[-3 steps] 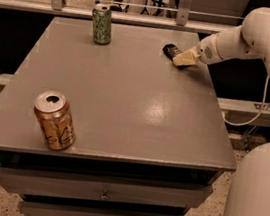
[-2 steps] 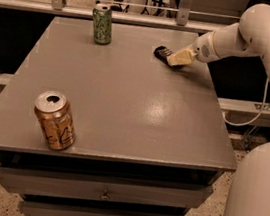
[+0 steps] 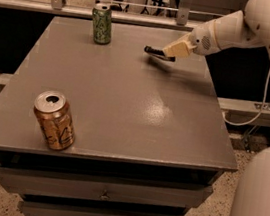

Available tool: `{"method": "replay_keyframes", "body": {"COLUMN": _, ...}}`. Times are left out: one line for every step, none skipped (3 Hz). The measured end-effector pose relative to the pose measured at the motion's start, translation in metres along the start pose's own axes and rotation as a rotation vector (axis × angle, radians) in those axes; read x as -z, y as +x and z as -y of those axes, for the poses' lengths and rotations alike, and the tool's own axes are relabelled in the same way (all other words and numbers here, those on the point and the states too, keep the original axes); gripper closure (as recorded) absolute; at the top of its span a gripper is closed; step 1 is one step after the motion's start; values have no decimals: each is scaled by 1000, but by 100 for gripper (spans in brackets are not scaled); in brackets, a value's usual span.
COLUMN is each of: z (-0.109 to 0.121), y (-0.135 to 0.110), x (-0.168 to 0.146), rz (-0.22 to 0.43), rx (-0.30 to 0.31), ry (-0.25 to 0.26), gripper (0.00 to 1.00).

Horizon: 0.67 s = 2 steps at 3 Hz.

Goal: Move rxbar chocolate near orange can

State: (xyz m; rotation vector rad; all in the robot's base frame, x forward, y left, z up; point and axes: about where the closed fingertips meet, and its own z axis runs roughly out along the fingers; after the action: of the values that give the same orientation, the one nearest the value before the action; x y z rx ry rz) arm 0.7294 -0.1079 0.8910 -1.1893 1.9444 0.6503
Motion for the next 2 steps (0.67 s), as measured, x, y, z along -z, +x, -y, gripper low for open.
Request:
{"method": "replay_keyframes", "body": {"z": -73, "y": -7, "x": 24, "rz": 43, "rx": 62, "ry": -162, "gripper": 100}}
{"method": "replay_keyframes", "body": {"z": -142, "y": 1, "x": 46, "rz": 57, "rx": 113, "ry": -273, "gripper": 100}}
